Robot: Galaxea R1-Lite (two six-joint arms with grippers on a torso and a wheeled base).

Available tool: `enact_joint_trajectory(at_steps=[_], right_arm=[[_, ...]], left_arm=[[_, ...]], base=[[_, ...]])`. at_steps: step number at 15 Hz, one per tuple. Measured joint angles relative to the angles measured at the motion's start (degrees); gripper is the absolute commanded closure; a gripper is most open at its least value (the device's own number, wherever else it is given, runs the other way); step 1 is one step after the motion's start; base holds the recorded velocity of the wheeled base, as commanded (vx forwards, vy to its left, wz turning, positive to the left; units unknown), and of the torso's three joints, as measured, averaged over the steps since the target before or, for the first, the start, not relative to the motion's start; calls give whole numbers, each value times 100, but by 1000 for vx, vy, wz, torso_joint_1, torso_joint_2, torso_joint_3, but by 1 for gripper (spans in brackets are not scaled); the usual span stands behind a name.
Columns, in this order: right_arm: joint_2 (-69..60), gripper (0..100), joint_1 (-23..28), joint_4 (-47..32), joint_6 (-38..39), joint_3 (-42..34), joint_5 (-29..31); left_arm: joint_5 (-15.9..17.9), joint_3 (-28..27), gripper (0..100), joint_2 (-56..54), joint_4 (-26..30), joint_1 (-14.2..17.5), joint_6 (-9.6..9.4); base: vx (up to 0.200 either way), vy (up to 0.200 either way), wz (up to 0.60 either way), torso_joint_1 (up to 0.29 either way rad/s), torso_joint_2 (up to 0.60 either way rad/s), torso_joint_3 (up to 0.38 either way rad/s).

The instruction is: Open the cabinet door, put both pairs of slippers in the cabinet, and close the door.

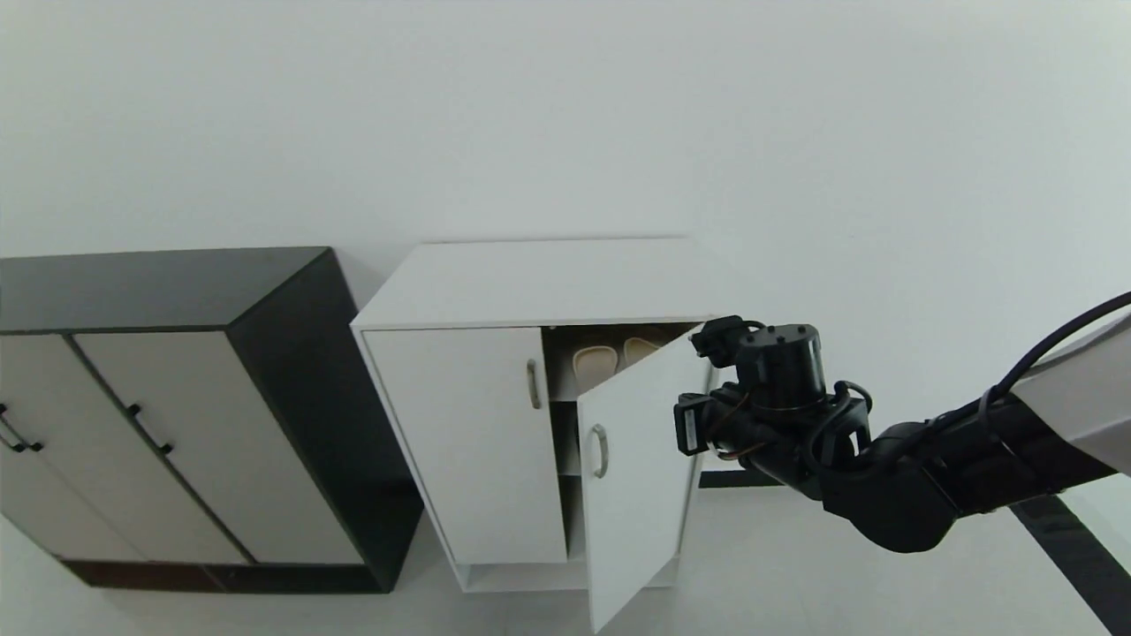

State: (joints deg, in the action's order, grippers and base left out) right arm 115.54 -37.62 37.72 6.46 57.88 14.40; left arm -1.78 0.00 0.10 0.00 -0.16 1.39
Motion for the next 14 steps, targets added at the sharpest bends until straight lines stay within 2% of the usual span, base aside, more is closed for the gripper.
enact_joint_trajectory(at_steps=[2,5,6,9,12,14], right_arm=[[0,100,-20,119,-20,-88,-135],[0,100,77,763,-252,-513,-859],[24,100,116,906,-288,-596,-914],[72,100,205,935,-291,-774,-1129],[4,100,226,1005,-401,-1143,-1908],[-35,100,227,1024,-419,-1309,-1986]], left_arm=[[-7,0,100,0,0,0,6],[-5,0,100,0,2,0,9],[-5,0,100,0,0,-11,9],[-5,0,100,0,0,0,2],[-5,0,100,0,2,-2,0],[-2,0,100,0,0,-2,-2]], base=[[0,0,0,0,0,0],[0,0,0,0,0,0],[0,0,0,0,0,0],[200,0,0,-9,2,7],[200,0,0,9,1,1],[200,0,0,-2,5,0]])
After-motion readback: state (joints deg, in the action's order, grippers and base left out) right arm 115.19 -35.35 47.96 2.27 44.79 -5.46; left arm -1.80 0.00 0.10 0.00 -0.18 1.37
